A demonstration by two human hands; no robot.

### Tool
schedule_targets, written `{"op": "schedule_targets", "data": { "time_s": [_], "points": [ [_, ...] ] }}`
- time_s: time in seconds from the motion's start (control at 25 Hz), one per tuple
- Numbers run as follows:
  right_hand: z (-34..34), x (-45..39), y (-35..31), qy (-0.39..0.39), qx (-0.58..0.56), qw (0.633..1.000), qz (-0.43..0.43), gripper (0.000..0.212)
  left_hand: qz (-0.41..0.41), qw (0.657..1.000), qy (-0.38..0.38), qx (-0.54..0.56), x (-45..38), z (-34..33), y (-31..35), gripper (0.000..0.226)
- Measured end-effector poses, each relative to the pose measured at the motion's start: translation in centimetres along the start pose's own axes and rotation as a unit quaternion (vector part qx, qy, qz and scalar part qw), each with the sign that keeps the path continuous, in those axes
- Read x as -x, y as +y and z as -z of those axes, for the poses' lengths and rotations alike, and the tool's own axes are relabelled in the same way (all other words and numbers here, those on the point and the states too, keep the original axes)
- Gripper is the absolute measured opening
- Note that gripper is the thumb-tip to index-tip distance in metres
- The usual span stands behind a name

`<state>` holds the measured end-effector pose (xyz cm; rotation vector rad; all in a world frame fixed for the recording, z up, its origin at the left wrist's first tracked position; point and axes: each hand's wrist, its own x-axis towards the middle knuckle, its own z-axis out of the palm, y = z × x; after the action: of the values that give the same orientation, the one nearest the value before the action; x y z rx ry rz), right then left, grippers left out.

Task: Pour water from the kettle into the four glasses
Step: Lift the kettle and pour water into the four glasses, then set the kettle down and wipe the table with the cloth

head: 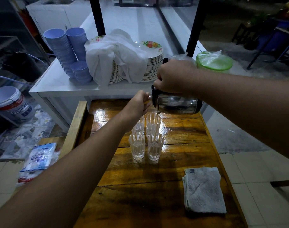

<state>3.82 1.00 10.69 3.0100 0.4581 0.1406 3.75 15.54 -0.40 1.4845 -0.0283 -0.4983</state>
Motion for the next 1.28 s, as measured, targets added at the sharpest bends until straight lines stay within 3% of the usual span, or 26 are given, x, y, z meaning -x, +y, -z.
{"op": "schedule_targets", "data": {
  "time_s": [0.12,0.36,0.6,0.8,0.92,1.12,1.16,1.28],
  "points": [
    [-0.3,0.6,0.3,0.009,-0.013,1.0,-0.01,0.038,-0.005,1.0,0.0,-0.009,0.2,-0.2,0.1,0.039],
    [-2.5,1.9,2.2,0.041,-0.062,0.996,-0.041,0.036,-0.004,0.999,-0.019,-0.038,0.5,-0.9,-0.2,0.053],
    [-7.1,5.5,5.9,0.053,-0.259,0.956,-0.13,0.03,-0.009,0.994,-0.051,-0.095,-0.1,-2.2,-0.8,0.059],
    [-12.1,10.1,8.4,0.057,-0.475,0.859,-0.182,0.026,-0.001,0.979,-0.069,-0.191,-0.6,-5.2,-1.8,0.066],
    [-15.7,13.6,9.2,0.04,-0.584,0.783,-0.213,0.024,-0.019,0.957,-0.068,-0.281,-0.8,-8.7,-2.0,0.051],
    [-22.1,18.0,8.7,0.023,-0.696,0.661,-0.278,0.014,0.07,0.949,-0.057,-0.303,-1.8,-14.5,-4.8,0.047],
    [-23.3,18.5,8.6,0.021,-0.712,0.639,-0.291,0.013,0.075,0.937,-0.051,-0.338,-2.2,-15.8,-5.4,0.051],
    [-26.3,19.6,8.5,0.014,-0.739,0.591,-0.324,0.014,0.021,0.852,-0.112,-0.512,-2.9,-18.3,-7.1,0.061]
  ]
}}
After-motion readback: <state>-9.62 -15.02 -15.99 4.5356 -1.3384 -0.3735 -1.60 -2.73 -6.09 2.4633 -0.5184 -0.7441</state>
